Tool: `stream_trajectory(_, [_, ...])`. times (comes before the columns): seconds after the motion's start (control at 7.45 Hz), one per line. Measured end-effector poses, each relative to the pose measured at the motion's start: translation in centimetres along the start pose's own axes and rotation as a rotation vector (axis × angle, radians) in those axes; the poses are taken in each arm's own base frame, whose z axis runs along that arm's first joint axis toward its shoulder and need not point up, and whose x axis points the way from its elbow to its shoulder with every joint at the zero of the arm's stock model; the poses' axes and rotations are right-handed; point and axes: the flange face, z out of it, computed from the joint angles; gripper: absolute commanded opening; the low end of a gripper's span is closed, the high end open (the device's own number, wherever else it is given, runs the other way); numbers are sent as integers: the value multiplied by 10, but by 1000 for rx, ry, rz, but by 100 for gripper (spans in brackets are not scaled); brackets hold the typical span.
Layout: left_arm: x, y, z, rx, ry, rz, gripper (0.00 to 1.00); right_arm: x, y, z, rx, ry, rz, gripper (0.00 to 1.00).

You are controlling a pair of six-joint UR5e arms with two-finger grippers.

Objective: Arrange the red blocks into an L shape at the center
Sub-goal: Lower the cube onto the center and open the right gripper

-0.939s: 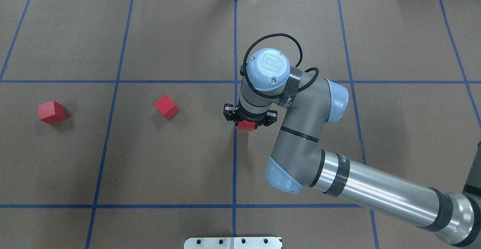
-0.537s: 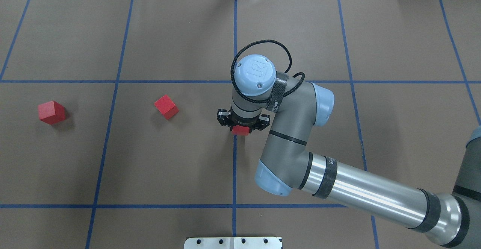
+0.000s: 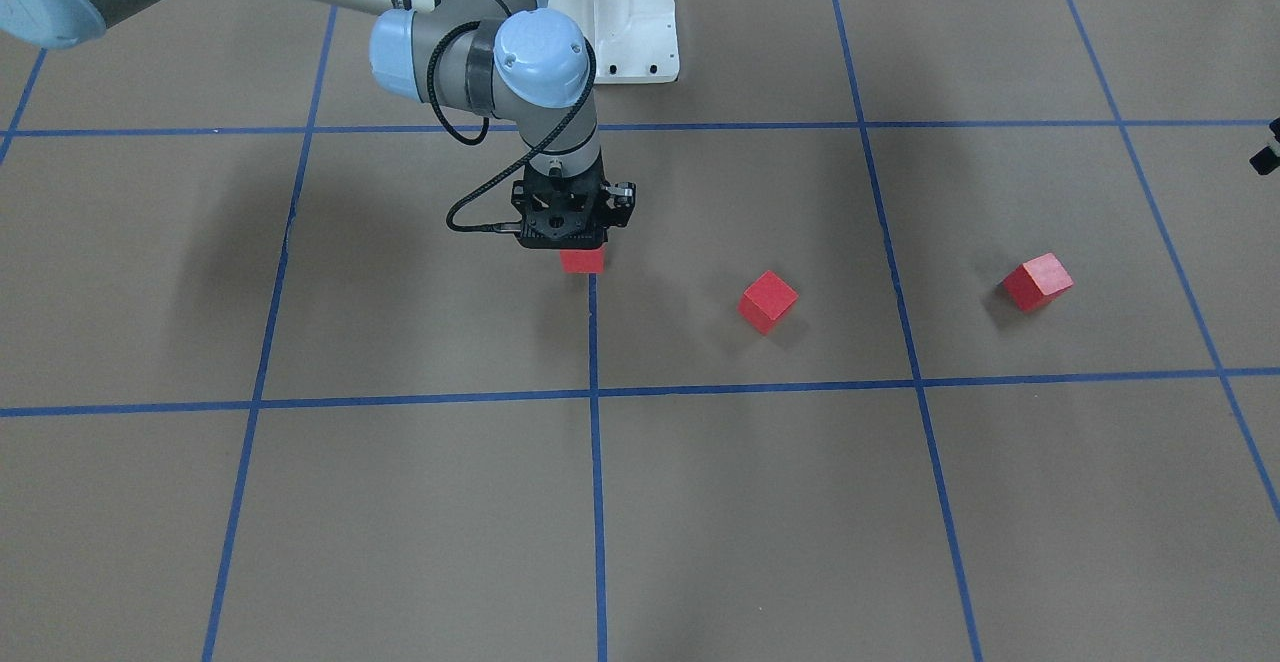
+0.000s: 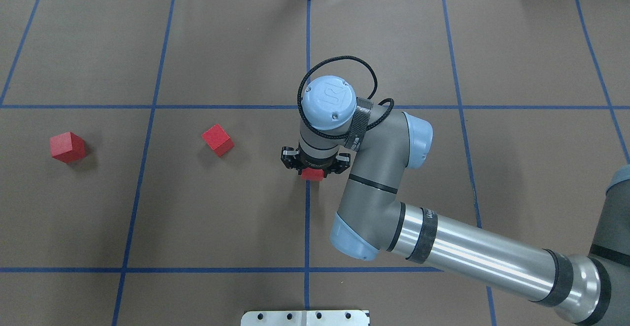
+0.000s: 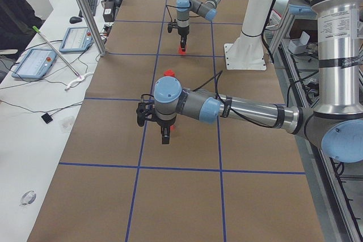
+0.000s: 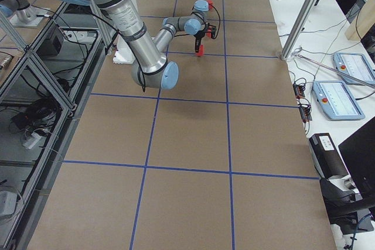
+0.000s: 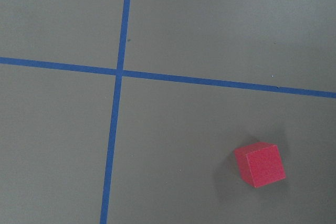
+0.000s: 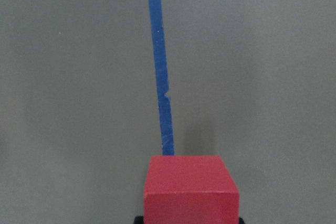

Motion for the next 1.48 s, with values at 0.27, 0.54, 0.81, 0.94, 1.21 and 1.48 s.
stream_trajectory(0.27, [0,0,0,0,0,0,100,-2,1,6,-6,9,-2,0])
stream_trajectory(0.54, [0,0,0,0,0,0,100,-4,1,10,-8,16,0,0])
stream_trajectory(0.81, [1,0,-1,1,0,1,100,-9,1,8,-9,12,-2,0])
stream_trajectory(0.94, [1,0,-1,1,1,1,100,-10,1,9,-10,14,-3,0])
stream_trajectory(1.21, [3,0,-2,4,2,3,100,-11,1,11,-11,18,-3,66])
stream_trajectory(1.48, [5,0,-4,7,4,-3,100,-14,1,10,-9,15,-5,99])
